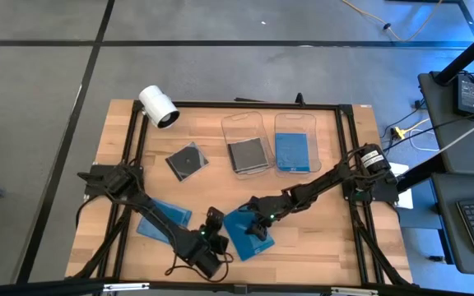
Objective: Pick & place jewel cases by type
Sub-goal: Put the right blue cd case into the right transparent bin
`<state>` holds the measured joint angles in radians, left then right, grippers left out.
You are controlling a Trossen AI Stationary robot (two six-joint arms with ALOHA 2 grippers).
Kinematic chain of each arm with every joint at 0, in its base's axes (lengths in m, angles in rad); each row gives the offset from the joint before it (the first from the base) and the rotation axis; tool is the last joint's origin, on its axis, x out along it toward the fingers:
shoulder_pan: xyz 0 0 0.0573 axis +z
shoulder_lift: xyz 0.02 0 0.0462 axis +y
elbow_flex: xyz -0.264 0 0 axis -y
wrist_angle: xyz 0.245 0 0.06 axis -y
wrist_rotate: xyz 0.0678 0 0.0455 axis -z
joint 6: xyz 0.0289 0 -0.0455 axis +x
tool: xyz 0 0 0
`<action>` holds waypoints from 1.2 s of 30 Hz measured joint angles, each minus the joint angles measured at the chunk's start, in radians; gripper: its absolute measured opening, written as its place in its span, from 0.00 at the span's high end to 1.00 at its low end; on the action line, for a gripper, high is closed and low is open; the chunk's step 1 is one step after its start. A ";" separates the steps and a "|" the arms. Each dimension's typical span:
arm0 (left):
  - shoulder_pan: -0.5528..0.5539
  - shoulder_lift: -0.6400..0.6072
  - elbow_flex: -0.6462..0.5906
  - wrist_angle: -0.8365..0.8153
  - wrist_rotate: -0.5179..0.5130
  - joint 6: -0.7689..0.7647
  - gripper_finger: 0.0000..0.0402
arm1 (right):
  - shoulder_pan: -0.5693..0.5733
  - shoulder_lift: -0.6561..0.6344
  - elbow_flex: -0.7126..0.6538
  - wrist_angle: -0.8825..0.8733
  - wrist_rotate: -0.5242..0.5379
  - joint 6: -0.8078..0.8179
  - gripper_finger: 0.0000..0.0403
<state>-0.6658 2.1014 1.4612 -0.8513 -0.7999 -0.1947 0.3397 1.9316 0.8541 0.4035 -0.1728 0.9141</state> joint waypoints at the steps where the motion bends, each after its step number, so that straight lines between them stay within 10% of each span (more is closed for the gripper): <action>1: -0.003 -0.005 0.000 -0.022 -0.012 0.000 0.68 | -0.003 0.000 0.000 0.005 -0.011 -0.001 0.63; 11: -0.031 -0.056 0.001 -0.183 -0.142 -0.146 0.68 | -0.023 0.004 -0.004 0.194 -0.085 -0.061 0.63; 23: -0.083 -0.062 0.002 -0.644 -0.230 -0.758 0.68 | -0.029 0.003 -0.003 0.186 -0.044 -0.115 0.74; 36: -0.106 -0.066 -0.006 -0.718 -0.183 -0.875 0.68 | -0.031 -0.007 -0.002 0.258 -0.069 -0.108 0.91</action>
<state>-0.7715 2.0356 1.4557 -1.5692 -0.9828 -1.0693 0.3092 1.9243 0.8524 0.6616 -0.2421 0.8062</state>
